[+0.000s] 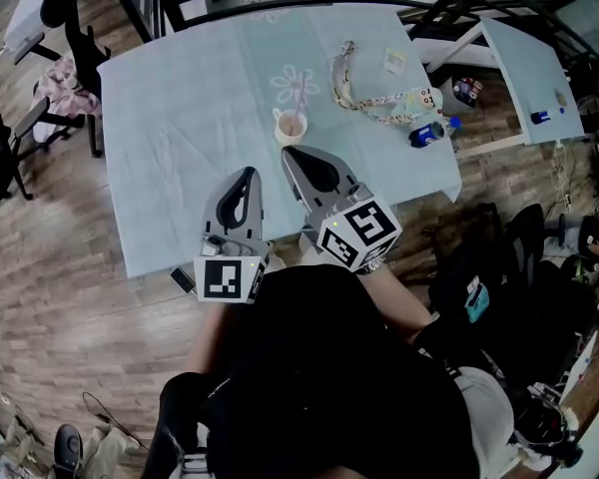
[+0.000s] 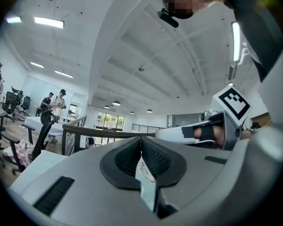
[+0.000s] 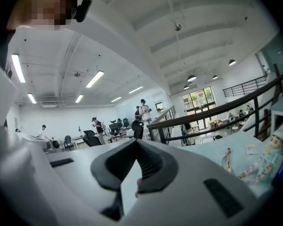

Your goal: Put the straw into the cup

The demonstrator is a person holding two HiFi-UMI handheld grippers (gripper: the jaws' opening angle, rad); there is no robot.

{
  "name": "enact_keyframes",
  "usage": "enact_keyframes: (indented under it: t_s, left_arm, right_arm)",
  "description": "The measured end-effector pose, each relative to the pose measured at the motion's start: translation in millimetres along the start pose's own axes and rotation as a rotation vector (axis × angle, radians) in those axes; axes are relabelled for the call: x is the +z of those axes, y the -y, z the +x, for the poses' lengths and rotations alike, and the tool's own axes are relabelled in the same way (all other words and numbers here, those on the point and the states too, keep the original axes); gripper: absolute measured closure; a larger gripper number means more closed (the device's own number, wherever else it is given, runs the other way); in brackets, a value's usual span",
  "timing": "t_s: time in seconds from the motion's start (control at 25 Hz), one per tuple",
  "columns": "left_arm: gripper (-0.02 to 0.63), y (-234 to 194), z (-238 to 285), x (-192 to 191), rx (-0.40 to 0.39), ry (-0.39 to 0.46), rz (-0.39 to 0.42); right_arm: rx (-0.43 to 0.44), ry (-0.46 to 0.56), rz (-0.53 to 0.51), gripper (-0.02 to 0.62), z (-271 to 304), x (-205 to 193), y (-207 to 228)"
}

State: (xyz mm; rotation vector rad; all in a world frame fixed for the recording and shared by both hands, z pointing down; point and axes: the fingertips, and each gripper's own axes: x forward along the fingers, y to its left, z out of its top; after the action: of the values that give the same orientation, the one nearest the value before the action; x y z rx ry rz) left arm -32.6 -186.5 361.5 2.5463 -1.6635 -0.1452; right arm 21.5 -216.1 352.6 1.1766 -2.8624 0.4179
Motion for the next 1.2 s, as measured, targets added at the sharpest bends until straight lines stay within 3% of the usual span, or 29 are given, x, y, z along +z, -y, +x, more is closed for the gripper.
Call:
enact_keyframes:
  t_s: [0.32, 0.72, 1.2]
  left_arm:
    - [0.591, -1, -24, 26, -0.039, 0.058, 0.009]
    - [0.591, 41, -35, 51, -0.136, 0.105, -0.006]
    - [0.591, 29, -53, 60, -0.084, 0.096, 0.028]
  right_arm:
    - [-0.013, 0.105, -0.053, 0.586, -41, 29, -43]
    - [-0.033, 0.149, -0.051, 0.586, -75, 45, -62]
    - [0.008, 0.19, -0.041, 0.587, -77, 58, -74]
